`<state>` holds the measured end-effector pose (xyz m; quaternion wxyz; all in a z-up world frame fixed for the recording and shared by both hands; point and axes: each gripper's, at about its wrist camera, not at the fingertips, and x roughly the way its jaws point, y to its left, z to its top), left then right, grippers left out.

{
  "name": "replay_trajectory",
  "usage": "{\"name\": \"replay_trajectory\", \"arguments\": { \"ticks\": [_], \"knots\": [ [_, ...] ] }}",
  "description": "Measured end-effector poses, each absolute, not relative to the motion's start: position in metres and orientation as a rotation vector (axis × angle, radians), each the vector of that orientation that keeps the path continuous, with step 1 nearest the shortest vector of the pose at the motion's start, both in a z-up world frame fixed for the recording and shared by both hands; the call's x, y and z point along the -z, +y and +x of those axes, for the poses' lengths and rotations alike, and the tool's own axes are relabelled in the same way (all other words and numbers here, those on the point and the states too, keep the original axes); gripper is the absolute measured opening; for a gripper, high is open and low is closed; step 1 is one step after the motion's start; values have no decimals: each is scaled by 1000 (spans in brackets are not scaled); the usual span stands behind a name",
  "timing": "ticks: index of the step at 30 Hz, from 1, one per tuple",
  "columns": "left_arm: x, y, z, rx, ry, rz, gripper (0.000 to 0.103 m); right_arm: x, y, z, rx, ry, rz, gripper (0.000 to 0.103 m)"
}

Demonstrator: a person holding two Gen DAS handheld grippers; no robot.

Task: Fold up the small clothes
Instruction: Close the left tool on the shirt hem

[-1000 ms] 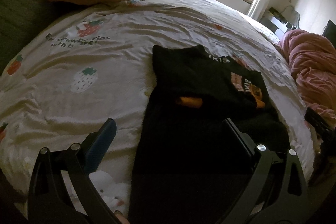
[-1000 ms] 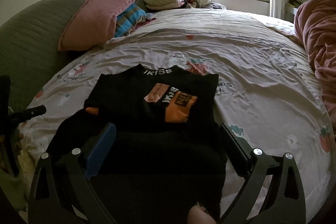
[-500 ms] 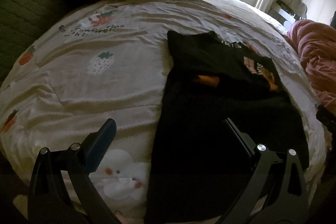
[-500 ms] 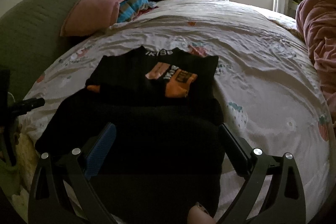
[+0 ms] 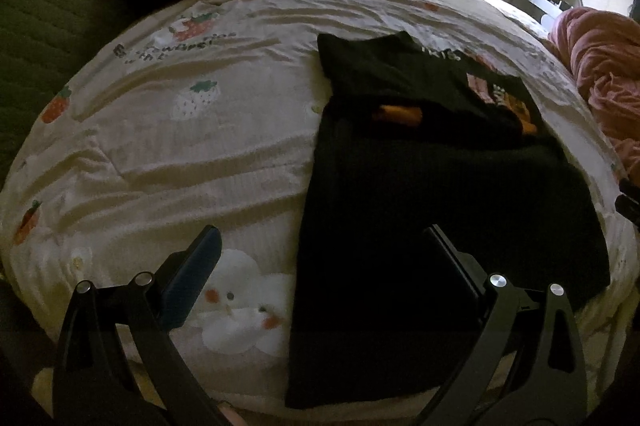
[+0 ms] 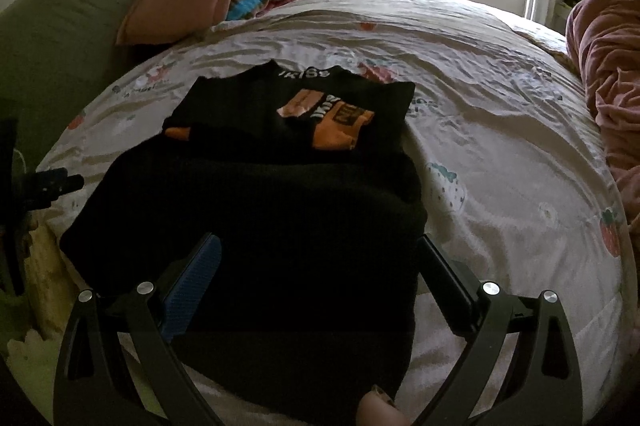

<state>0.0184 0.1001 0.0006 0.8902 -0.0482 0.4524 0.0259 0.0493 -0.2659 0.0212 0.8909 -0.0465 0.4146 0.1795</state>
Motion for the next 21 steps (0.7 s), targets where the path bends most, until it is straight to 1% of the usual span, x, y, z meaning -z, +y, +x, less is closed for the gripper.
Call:
{"name": "replay_trajectory", "arguments": {
  "ticks": [15,16,17,19,20,21],
  "knots": [
    [20,109,-8,-17,997,-120,93,-10,-266,38,-406,893,-117,97],
    [21,108,-10,-11,1001,-114,92,-10,-266,37,-408,893,-118,97],
    [23,108,-14,-6,1004,-116,90,-10,-266,37,-410,894,-119,97],
    [26,108,-18,11,1017,-123,76,-9,-266,37,-411,898,-122,97],
    [30,108,-21,20,1026,-127,73,-9,-265,36,-412,900,-124,97],
    [32,109,-23,22,1035,-132,65,-8,-265,36,-414,903,-127,97]
  ]
}}
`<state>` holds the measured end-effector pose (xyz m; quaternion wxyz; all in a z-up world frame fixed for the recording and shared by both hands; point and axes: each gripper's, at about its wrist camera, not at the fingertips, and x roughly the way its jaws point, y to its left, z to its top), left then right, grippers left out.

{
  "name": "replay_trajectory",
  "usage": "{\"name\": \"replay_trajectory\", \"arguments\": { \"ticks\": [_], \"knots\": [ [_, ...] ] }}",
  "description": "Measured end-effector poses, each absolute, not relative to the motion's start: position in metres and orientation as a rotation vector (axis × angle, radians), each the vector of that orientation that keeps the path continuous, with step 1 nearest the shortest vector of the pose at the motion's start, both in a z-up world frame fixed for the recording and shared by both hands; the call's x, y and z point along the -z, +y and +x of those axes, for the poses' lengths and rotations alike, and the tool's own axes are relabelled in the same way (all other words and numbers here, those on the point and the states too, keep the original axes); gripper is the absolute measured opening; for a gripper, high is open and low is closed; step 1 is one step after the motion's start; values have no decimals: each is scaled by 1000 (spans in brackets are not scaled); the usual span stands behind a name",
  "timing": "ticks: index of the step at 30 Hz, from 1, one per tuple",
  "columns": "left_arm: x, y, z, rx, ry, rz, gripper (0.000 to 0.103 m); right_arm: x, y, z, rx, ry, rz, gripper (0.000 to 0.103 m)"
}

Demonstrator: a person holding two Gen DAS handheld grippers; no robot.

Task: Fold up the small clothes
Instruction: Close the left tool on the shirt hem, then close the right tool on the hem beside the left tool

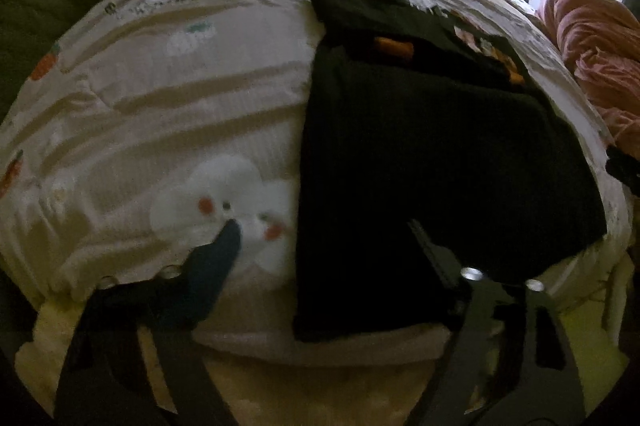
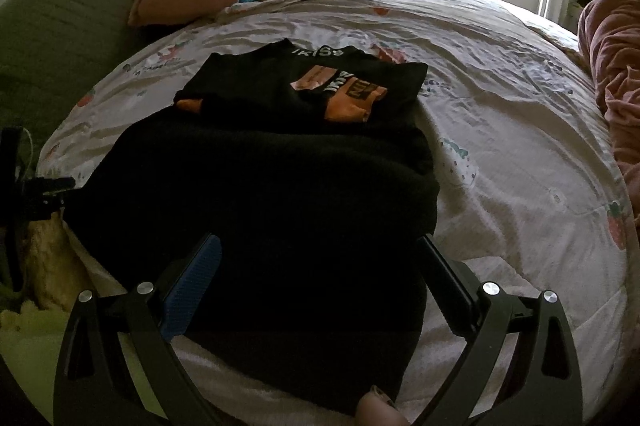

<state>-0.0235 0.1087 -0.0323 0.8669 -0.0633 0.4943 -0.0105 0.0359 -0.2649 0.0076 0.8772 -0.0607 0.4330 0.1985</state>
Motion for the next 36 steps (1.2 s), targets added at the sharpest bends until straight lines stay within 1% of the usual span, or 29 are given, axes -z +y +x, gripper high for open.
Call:
{"name": "replay_trajectory", "arguments": {
  "ticks": [1,2,3,6,7,9,16,19,21,23,25,27,29,32,34,35,36],
  "knots": [
    [36,110,-26,24,1046,-144,56,-7,-264,35,-415,907,-130,97],
    [38,112,-27,29,1054,-160,52,-6,-264,35,-417,910,-131,97],
    [41,114,-28,34,1064,-175,46,-5,-264,34,-422,915,-131,97],
    [43,116,-31,37,1066,-195,40,-2,-266,31,-437,928,-126,97],
    [42,116,-32,41,1065,-205,34,-1,-267,30,-441,933,-123,97],
    [42,115,-34,66,1066,-231,26,1,-270,27,-447,945,-117,97],
    [46,103,-33,100,1074,-214,25,10,-294,12,-439,1018,-101,96],
    [50,105,-30,100,1083,-228,25,15,-303,6,-438,1053,-88,94],
    [51,105,-30,99,1084,-225,25,18,-307,3,-439,1074,-77,86],
    [51,105,-30,98,1084,-234,26,22,-311,2,-435,1098,-74,83],
    [51,104,-30,98,1084,-235,27,27,-313,2,-436,1117,-62,77],
    [52,106,-30,98,1084,-242,27,34,-315,2,-444,1144,-53,67],
    [52,106,-30,98,1084,-241,27,43,-316,2,-449,1168,-41,61],
    [53,109,-29,101,1088,-259,27,49,-319,1,-453,1170,-32,58],
    [54,108,-28,99,1092,-255,27,49,-319,2,-451,1153,-30,45],
    [54,107,-28,95,1094,-246,26,48,-320,1,-441,1140,-39,32],
    [53,106,-28,87,1096,-232,22,47,-321,1,-437,1128,-34,21]
  ]
}}
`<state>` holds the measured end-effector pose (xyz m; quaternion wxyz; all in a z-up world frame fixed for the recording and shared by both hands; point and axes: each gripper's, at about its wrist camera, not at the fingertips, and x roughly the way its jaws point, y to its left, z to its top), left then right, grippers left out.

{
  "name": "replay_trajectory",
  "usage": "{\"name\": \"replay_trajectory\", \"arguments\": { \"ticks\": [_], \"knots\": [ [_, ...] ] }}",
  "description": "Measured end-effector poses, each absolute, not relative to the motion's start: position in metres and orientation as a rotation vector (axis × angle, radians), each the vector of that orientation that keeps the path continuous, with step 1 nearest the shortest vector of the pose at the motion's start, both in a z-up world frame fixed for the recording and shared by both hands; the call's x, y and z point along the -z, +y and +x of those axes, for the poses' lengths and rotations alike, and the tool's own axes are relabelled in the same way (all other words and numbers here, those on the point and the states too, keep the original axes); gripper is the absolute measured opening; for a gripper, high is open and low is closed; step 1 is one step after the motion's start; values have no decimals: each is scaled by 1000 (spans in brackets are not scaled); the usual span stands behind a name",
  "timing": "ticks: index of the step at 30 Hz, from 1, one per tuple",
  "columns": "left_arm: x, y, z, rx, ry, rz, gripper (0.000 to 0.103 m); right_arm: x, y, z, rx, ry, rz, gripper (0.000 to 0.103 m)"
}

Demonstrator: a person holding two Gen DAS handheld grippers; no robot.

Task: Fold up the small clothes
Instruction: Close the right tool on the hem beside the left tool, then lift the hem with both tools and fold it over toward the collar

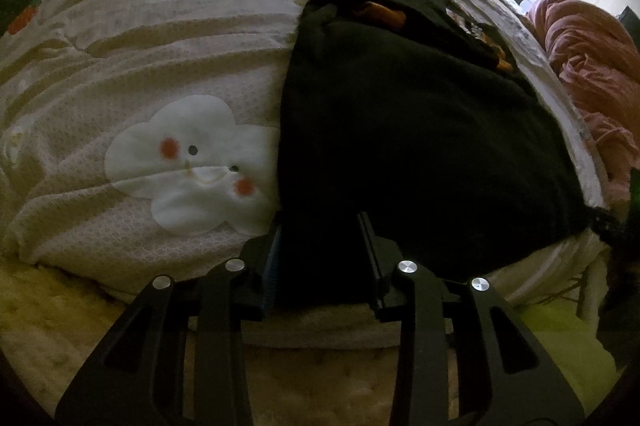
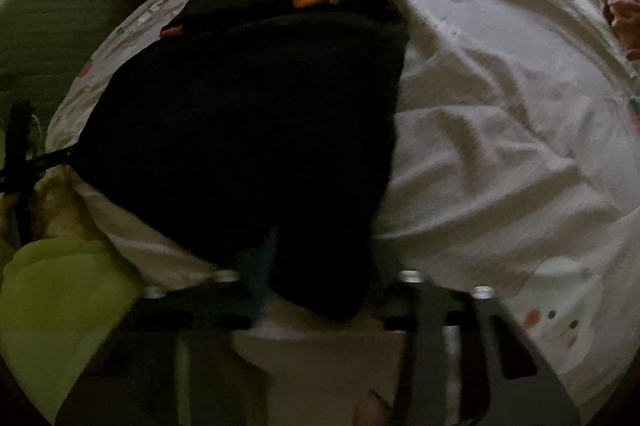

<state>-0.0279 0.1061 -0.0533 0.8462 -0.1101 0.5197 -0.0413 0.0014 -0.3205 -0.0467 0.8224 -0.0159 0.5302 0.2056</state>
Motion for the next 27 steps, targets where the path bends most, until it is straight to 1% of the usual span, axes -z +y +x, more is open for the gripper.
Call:
{"name": "replay_trajectory", "arguments": {
  "ticks": [1,2,3,4,7,15,27],
  "knots": [
    [52,105,-28,78,1097,-215,18,45,-322,1,-447,1121,-23,17],
    [52,103,-28,73,1097,-204,17,43,-321,1,-457,1112,-25,10],
    [52,103,-28,67,1099,-197,14,40,-320,0,-470,1099,-38,10],
    [52,103,-28,64,1099,-194,9,37,-319,0,-482,1086,-43,9],
    [44,104,-29,58,1084,-192,4,21,-321,0,-526,1031,-20,8],
    [2,106,-29,65,982,-190,3,-26,-331,4,-574,867,23,7],
    [-51,121,-2,72,860,-280,3,-67,-344,27,-553,686,93,7]
  ]
}}
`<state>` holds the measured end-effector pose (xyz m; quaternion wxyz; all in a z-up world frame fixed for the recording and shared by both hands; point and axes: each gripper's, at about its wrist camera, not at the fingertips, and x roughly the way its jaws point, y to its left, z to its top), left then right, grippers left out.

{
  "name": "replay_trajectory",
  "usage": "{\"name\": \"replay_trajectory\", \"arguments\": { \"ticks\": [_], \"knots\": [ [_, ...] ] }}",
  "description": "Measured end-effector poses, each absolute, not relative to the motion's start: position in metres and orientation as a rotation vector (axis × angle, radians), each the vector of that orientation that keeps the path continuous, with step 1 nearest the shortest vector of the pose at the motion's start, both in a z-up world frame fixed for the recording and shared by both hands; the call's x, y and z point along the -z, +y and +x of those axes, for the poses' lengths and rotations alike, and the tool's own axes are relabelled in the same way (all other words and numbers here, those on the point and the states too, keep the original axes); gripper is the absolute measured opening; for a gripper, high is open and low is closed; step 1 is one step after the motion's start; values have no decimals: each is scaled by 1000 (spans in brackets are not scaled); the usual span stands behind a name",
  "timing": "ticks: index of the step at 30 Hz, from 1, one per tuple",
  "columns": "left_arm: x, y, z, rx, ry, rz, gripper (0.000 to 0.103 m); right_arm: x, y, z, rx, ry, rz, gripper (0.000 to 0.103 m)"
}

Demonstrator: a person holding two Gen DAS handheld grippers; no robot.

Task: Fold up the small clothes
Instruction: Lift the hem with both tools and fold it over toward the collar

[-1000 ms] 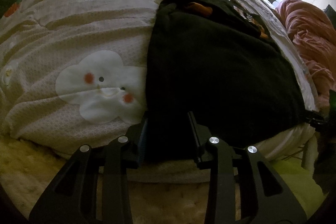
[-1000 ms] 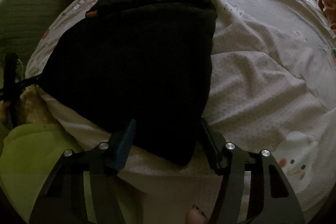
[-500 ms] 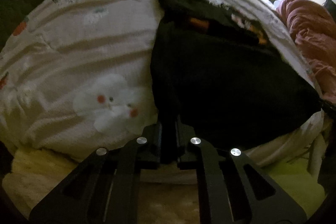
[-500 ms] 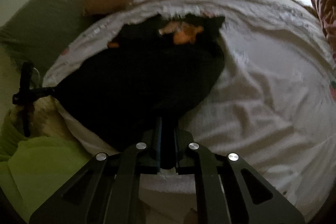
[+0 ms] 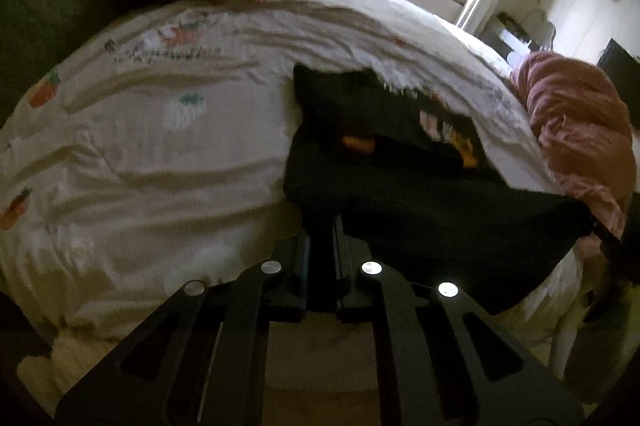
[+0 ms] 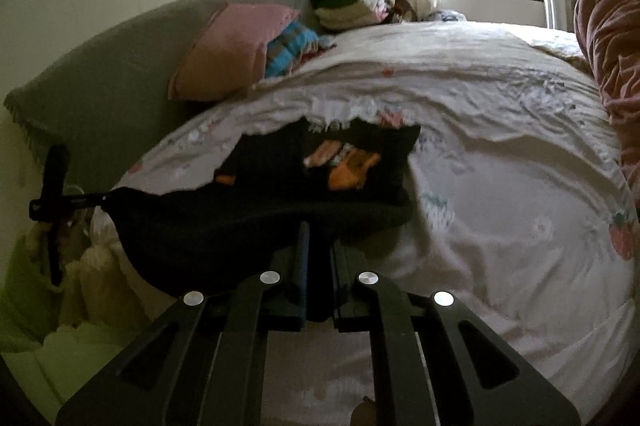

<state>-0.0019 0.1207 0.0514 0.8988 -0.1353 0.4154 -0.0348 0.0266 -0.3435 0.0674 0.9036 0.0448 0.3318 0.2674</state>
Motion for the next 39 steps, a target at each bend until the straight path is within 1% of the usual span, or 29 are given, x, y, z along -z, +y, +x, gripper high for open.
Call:
{"name": "replay_trajectory", "arguments": {
  "ticks": [9,21,28,39],
  "knots": [
    [-82,124,26,49,795,-297,3,-93,-344,52,-511,605,103,7],
    [-104,130,67,13,751,-314,3,-110,-340,93,-452,551,105,7],
    [-108,132,100,-11,744,-320,3,-106,-336,123,-407,545,80,7],
    [-106,127,153,-42,755,-283,3,-91,-338,174,-369,591,111,7]
  ]
}}
